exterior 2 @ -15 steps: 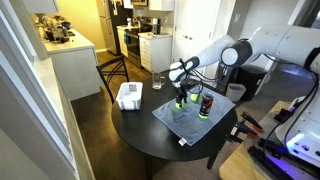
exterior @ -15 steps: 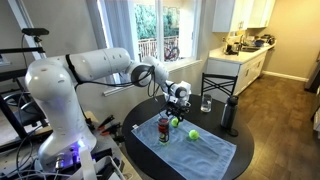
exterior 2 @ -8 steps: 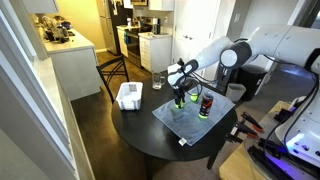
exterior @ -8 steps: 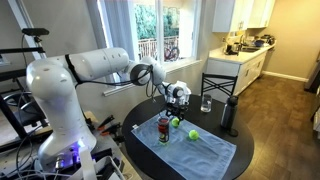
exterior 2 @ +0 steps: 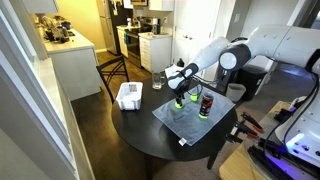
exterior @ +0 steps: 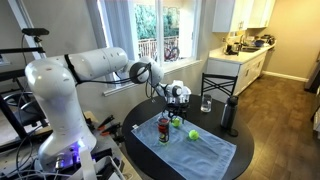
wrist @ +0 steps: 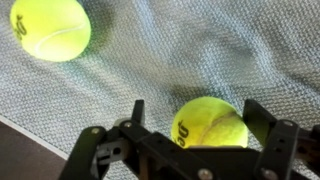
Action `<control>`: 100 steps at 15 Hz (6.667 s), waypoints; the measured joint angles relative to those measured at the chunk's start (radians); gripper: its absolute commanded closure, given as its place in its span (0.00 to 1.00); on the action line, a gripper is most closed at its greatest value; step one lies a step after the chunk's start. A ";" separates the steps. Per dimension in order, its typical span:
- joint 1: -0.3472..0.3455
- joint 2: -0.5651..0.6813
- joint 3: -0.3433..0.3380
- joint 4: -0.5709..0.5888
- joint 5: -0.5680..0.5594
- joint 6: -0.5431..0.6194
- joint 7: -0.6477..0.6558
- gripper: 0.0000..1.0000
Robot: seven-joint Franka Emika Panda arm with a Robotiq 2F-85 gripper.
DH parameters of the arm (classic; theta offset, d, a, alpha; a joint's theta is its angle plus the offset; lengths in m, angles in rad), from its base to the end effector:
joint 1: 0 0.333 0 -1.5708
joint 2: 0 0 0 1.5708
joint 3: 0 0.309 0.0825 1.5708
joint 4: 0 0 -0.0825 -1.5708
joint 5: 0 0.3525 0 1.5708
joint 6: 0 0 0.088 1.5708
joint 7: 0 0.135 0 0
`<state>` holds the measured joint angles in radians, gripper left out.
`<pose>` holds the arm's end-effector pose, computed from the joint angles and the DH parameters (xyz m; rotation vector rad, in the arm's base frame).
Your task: Pick the tennis ball to the left and place it in the cylindrical container
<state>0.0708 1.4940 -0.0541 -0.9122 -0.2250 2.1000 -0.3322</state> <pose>0.6578 0.0052 -0.0841 2.8113 0.7702 -0.4960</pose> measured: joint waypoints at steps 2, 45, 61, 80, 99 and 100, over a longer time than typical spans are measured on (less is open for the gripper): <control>0.004 0.000 -0.001 -0.002 -0.005 0.038 0.000 0.00; -0.059 -0.061 0.206 0.274 0.077 -0.553 -0.236 0.57; -0.043 -0.099 0.218 0.286 0.075 -0.769 -0.278 0.32; 0.040 -0.183 0.238 0.257 0.050 -0.754 -0.284 0.57; 0.124 -0.753 0.275 -0.420 -0.055 -0.760 -0.445 0.57; 0.121 -0.779 0.274 -0.465 -0.055 -0.757 -0.445 0.57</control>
<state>0.1914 0.7151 0.2203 -1.3777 -0.2799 1.3434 -0.7777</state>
